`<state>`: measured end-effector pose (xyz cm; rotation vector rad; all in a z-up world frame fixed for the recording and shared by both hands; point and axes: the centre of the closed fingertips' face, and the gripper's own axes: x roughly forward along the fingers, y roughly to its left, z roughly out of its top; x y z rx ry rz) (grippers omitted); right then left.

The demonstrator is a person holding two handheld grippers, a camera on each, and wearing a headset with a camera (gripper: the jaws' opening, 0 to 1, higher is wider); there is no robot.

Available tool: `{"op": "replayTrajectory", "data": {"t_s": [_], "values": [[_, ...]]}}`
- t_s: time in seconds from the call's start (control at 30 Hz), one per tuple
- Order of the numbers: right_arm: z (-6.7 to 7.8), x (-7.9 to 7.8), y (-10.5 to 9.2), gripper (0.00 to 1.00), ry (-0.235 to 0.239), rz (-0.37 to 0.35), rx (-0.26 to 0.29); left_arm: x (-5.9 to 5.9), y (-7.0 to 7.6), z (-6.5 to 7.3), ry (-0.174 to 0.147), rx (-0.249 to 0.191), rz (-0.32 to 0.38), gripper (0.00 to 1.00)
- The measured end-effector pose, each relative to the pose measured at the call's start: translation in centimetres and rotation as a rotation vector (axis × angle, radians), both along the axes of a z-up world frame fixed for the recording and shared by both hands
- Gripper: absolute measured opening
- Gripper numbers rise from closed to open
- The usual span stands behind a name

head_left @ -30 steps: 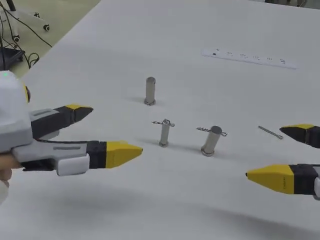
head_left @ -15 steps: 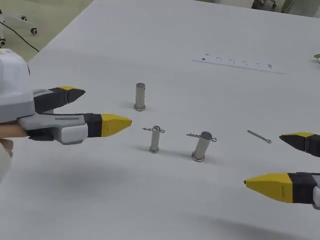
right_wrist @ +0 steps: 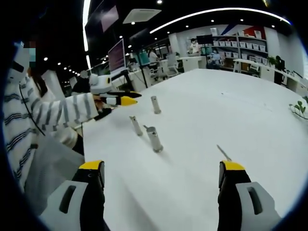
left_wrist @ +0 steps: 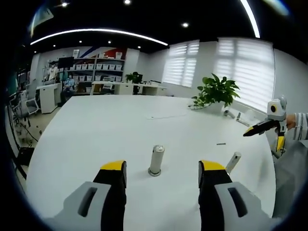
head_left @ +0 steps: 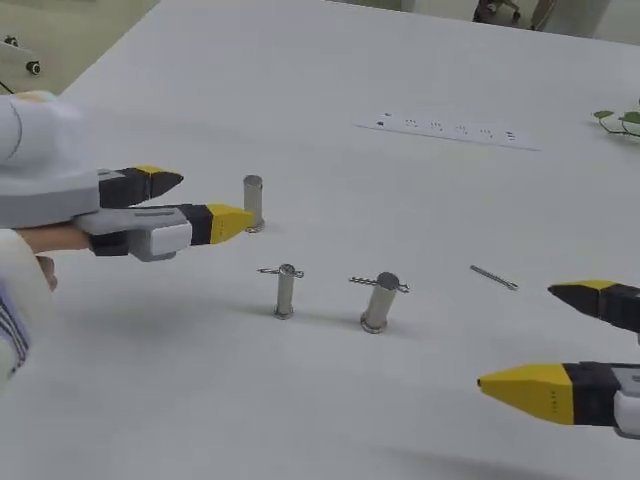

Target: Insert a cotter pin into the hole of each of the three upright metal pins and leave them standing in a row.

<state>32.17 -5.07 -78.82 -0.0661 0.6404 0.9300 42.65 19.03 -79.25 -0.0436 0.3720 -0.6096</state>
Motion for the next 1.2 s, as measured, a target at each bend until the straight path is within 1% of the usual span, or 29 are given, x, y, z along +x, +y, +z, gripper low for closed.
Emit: {"op": "replayTrajectory", "data": {"t_s": [0.03, 0.13, 0.17, 0.2, 0.27, 0.37, 0.4, 0.43, 0.53, 0.63, 0.73, 0.77, 0.87, 0.93, 1.0, 1.03, 1.07, 1.1, 1.17, 1.2], "values": [[0.0, 0.0, -0.1, 1.0, 0.0, -0.003, -0.002, 0.1, -0.1, -0.2, -0.004, 0.036, -0.017, 0.53], [-0.1, 0.0, -0.3, 1.0, 0.002, -0.008, -0.004, 0.7, -0.8, -0.5, 0.001, 0.019, -0.013, 0.52], [-0.1, 0.0, -0.3, 0.99, 0.003, -0.008, -0.003, 0.8, -0.9, -0.6, 0.0, 0.021, -0.012, 0.51], [-0.1, 0.0, -0.2, 0.99, 0.004, -0.007, -0.002, 1.0, -1.0, -0.9, 0.0, 0.037, -0.01, 0.49], [-0.1, -0.1, -0.2, 0.99, 0.004, -0.006, -0.003, 1.4, -1.0, -1.4, 0.004, 0.051, -0.007, 0.45], [-0.1, -0.1, -0.1, 0.99, 0.006, -0.003, -0.002, 2.1, -1.1, -2.1, 0.01, 0.053, -0.001, 0.4], [-0.1, -0.1, -0.1, 0.98, 0.006, -0.003, -0.002, 2.3, -1.1, -2.3, 0.008, 0.066, -0.003, 0.38], [-0.1, -0.1, -0.1, 0.98, 0.006, -0.002, -0.004, 2.6, -1.1, -2.7, 0.013, 0.091, -0.004, 0.37], [-0.3, 0.0, -0.2, 0.98, 0.007, -0.005, -0.012, 3.2, -1.1, -3.1, 0.018, 0.089, 0.0, 0.32], [-0.4, 0.0, -0.2, 0.98, 0.011, -0.008, -0.012, 3.7, -1.4, -3.3, 0.014, 0.1, -0.007, 0.29], [-0.6, 0.1, -0.1, 0.98, 0.015, -0.006, -0.015, 4.1, -1.7, -3.3, 0.011, 0.096, -0.006, 0.27], [-0.6, 0.1, -0.1, 0.98, 0.016, -0.006, -0.016, 4.3, -1.8, -3.3, 0.011, 0.089, -0.004, 0.26], [-0.7, 0.0, 0.0, 0.98, 0.019, -0.005, -0.015, 4.7, -1.8, -3.4, 0.005, 0.093, 0.009, 0.2], [-0.8, 0.0, 0.0, 0.98, 0.021, -0.004, -0.015, 5.0, -1.7, -3.3, 0.004, 0.085, 0.023, 0.17], [-0.9, 0.0, 0.0, 0.98, 0.022, -0.005, -0.017, 4.9, -1.9, -3.3, 0.009, 0.073, 0.017, 0.14], [-0.9, 0.0, 0.0, 0.98, 0.023, -0.006, -0.017, 4.9, -2.0, -3.3, 0.009, 0.074, 0.008, 0.12], [-0.9, 0.0, -0.1, 0.98, 0.024, -0.006, -0.017, 4.9, -2.0, -3.3, 0.006, 0.082, 0.006, 0.12], [-0.9, 0.0, -0.1, 0.98, 0.025, -0.007, -0.018, 4.9, -2.0, -3.3, 0.008, 0.08, 0.008, 0.12], [-0.9, 0.0, -0.1, 0.97, 0.026, -0.007, -0.018, 4.9, -1.9, -3.3, 0.031, 0.055, 0.02, 0.12], [-0.9, 0.0, -0.1, 0.97, 0.026, -0.006, -0.018, 4.8, -1.9, -3.3, 0.028, 0.061, 0.017, 0.12]]}}
